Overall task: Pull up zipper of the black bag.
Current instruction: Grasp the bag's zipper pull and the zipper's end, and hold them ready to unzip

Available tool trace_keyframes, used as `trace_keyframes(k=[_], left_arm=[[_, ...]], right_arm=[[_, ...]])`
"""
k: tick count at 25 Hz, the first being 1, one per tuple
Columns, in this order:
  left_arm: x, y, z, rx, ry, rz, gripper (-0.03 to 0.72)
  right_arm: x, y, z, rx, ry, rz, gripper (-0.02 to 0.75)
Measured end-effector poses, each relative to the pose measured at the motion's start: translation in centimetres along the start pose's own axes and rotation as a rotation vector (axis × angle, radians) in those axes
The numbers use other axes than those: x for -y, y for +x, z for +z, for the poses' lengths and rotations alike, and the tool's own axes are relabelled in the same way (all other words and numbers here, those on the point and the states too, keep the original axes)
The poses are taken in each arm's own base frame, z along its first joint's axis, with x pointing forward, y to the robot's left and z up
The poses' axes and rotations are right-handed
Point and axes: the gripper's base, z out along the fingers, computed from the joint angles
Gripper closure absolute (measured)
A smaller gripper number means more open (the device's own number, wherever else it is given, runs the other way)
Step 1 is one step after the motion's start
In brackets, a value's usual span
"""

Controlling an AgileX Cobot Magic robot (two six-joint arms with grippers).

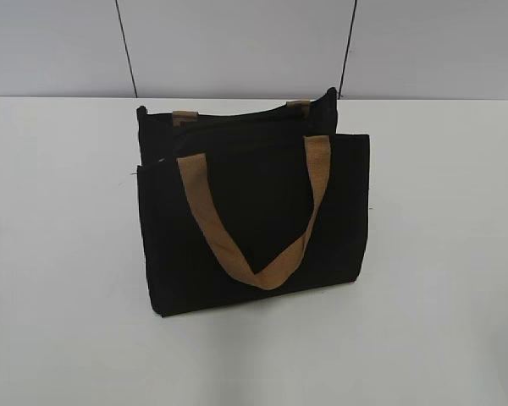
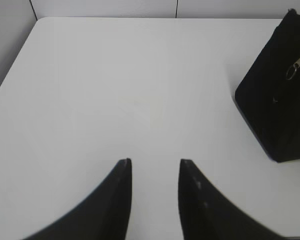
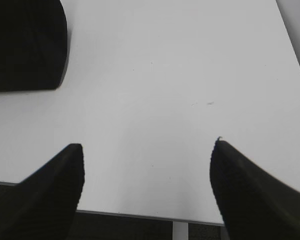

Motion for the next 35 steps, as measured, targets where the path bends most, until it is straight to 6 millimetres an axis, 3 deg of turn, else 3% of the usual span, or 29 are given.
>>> trace_keyframes(k=[25,27,32,35], left_arm=[[0.0,0.0,0.0,0.003,0.000,0.000,0.442],[0.0,-0.4,-0.2,0.032,0.000,0.000,0.407],[-0.1,-2.9,0.8,0.168,-0.011,0.006,0.223],[0.0,-4.8,2.4,0.300,-0.001,-0.005,0.192]], right_arm=[[0.0,0.0,0.0,0.000,0.000,0.000,0.143],[0.0,0.0,0.0,0.000,0.000,0.000,0.143],[0.0,0.0,0.0,0.000,0.000,0.000,0.143],[0.0,0.0,0.0,0.000,0.000,0.000,0.143]])
